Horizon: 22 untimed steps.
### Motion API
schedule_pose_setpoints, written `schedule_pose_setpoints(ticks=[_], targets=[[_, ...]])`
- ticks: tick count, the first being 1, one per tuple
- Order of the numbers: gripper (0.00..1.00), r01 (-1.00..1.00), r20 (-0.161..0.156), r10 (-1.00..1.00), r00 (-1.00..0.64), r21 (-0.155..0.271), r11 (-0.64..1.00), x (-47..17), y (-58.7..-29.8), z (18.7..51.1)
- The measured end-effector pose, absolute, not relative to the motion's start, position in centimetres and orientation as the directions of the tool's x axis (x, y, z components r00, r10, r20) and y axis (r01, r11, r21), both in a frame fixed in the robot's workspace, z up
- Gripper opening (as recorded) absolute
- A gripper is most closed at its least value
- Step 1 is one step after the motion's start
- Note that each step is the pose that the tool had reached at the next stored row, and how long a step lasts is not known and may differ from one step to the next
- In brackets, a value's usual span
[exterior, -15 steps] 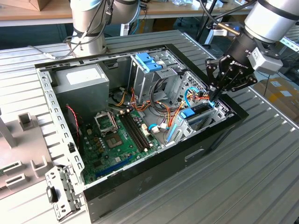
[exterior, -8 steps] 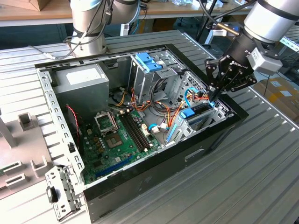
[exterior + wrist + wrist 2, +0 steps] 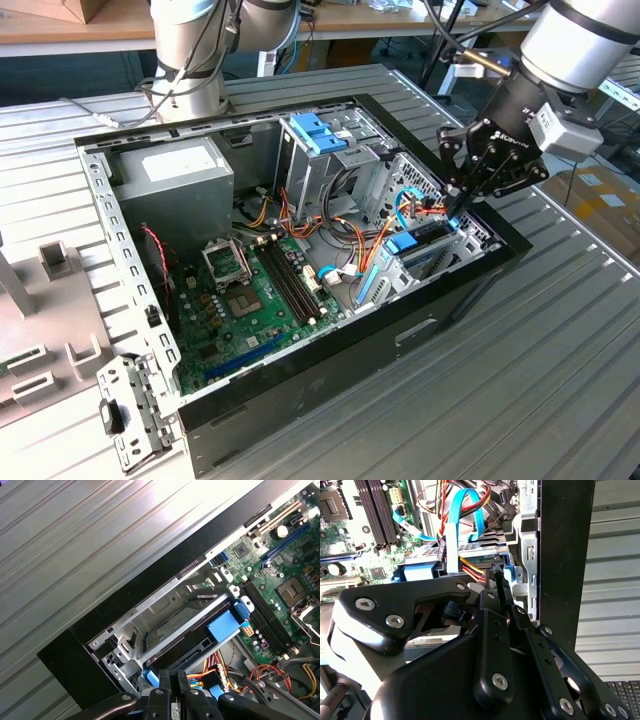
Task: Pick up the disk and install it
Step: 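Insert the first disk wire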
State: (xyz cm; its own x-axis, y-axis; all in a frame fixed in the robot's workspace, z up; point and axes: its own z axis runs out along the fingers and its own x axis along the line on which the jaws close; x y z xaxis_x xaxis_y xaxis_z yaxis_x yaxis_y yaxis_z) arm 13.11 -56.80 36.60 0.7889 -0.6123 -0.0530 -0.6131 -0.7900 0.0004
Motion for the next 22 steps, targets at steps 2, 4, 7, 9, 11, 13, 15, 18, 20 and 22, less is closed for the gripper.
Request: schedule_pose_setpoints(ticks=[2,4,7,9,11,13,15,18,20,22], targets=[[0.17,-0.613,-0.053,-0.612,0.789,0.0,-0.79,13.05,-56.8,36.59],[0.17,-0.613,-0.053,-0.612,0.789,0.0,-0.79,13.01,-56.8,36.58],[0.17,-0.613,-0.053,-0.612,0.789,0.0,-0.79,12.96,-56.8,36.57],[0.17,-0.613,-0.053,-0.612,0.789,0.0,-0.79,12.93,-56.8,36.56],[0.17,-0.613,-0.053,-0.612,0.789,0.0,-0.79,12.9,-56.8,36.55],[0.17,-0.613,-0.053,-0.612,0.789,0.0,-0.79,12.86,-56.8,36.54],[0.17,-0.613,-0.053,-0.612,0.789,0.0,-0.79,12.79,-56.8,36.53],[0.17,-0.613,-0.053,-0.612,0.789,0.0,-0.79,12.76,-56.8,36.52],[0.17,-0.613,-0.053,-0.612,0.789,0.0,-0.79,12.73,-56.8,36.51],[0.17,-0.613,-0.053,-0.612,0.789,0.0,-0.79,12.69,-56.8,36.5]])
